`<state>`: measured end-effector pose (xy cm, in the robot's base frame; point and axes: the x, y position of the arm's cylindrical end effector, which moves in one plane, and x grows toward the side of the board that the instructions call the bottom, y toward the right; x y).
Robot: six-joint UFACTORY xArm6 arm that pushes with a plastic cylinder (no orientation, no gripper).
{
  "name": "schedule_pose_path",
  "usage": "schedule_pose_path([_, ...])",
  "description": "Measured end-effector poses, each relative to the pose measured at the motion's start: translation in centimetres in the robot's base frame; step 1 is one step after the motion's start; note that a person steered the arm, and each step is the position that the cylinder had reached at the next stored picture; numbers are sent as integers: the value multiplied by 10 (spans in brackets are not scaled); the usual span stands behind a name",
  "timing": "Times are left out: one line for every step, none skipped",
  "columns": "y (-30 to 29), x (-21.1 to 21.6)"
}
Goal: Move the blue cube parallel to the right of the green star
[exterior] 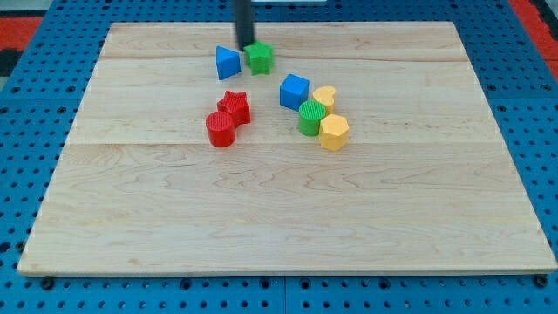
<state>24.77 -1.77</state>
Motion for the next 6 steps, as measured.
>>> schedule_pose_path([12,-7])
schedule_pose_path([66,-14])
schedule_pose_path([104,59])
schedule_pose_path([84,124])
schedule_pose_path([27,159])
schedule_pose_path([27,144])
